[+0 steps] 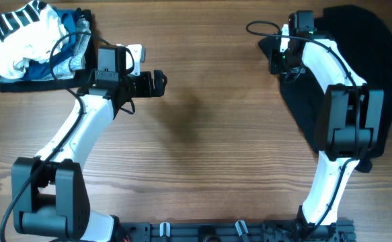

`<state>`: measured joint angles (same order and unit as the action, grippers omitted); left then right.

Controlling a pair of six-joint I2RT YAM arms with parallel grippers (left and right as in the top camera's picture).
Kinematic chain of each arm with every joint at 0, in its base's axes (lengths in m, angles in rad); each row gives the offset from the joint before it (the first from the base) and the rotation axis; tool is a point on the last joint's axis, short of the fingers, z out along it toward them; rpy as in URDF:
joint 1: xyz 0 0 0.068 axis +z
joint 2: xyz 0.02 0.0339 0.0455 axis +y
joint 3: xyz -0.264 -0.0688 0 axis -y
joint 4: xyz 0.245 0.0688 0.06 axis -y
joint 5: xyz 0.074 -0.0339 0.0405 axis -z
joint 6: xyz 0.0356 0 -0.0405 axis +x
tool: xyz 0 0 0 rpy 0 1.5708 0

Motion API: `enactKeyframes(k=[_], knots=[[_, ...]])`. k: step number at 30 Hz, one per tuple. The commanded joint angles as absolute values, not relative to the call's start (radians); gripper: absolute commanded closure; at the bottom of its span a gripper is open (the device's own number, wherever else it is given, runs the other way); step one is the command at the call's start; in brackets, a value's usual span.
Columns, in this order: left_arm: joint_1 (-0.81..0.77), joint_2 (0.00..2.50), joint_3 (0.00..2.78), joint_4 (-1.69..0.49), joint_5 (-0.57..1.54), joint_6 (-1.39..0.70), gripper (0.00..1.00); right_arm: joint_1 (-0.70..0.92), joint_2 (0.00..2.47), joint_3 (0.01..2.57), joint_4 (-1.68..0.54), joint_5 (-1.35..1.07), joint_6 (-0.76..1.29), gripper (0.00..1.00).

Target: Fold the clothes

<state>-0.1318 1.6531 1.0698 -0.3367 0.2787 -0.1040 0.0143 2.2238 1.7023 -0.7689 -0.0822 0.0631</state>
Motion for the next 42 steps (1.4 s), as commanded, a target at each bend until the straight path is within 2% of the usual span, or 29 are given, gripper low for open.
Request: enactKeyframes(k=[1,5,6,7,8,12,21,23,24,25,27,31,33,35,38,40,41,42], knots=[[-0.134,1.659,1.087,-0.345,0.287,-0.113,0.00,0.014,2.226,1.698,-0.767,-0.102,0.080,0.96],[-0.134,1.659,1.087,-0.345,0.287,-0.113,0.00,0.014,2.226,1.698,-0.768,-0.102,0.080,0.96],[-0.134,1.659,1.087,-0.345,0.287,-0.113,0.00,0.014,2.226,1.698,-0.767,-0.102,0.080,0.40],[-0.134,1.659,1.087,-0.345,0.287,-0.113,0.00,0.014,2.226,1.698,-0.759,-0.097,0.073,0.04],[-0.134,1.659,1.087,-0.345,0.287,-0.113,0.00,0.014,2.226,1.698,-0.756,-0.097,0.064,0.00],[-0.134,1.659,1.087,-0.346,0.287,-0.113,0.00,0.014,2.225,1.724,-0.756,-0.097,-0.019,0.00],[-0.134,1.659,1.087,-0.349,0.287,-0.114,0.00,0.012,2.226,1.780,-0.662,-0.086,0.003,0.00],[-0.134,1.659,1.087,-0.350,0.288,-0.113,0.00,0.012,2.226,1.780,-0.672,-0.086,0.005,0.20],[-0.134,1.659,1.087,-0.352,0.288,-0.114,0.00,0.012,2.227,1.780,-0.683,-0.086,0.024,0.40],[-0.134,1.659,1.087,-0.354,0.288,-0.114,0.00,0.012,2.230,1.780,-0.689,-0.087,0.043,0.40],[-0.134,1.659,1.087,-0.369,0.288,-0.113,0.00,0.012,2.237,1.779,-0.693,-0.090,0.082,0.00],[-0.091,1.659,1.087,-0.375,0.287,-0.113,0.00,0.012,2.238,1.778,-0.705,-0.103,0.089,0.00],[-0.017,1.659,1.087,-0.367,0.257,-0.113,0.00,0.012,2.238,1.778,-0.707,-0.105,0.096,0.00],[0.067,1.659,1.087,-0.367,0.129,-0.113,0.00,0.012,2.238,1.778,-0.713,-0.105,0.097,0.00],[0.184,1.659,1.087,-0.368,0.130,-0.114,0.00,0.012,2.240,1.778,-0.720,-0.105,0.123,0.02],[0.282,1.659,1.087,-0.371,0.158,-0.121,0.00,0.012,2.255,1.778,-0.727,-0.107,0.161,0.25],[0.308,1.659,1.087,-0.373,0.191,-0.121,0.00,0.012,2.261,1.778,-0.727,-0.118,0.161,0.29],[0.336,1.659,1.087,-0.376,0.238,-0.121,0.00,0.012,2.267,1.778,-0.725,-0.131,0.174,0.21]])
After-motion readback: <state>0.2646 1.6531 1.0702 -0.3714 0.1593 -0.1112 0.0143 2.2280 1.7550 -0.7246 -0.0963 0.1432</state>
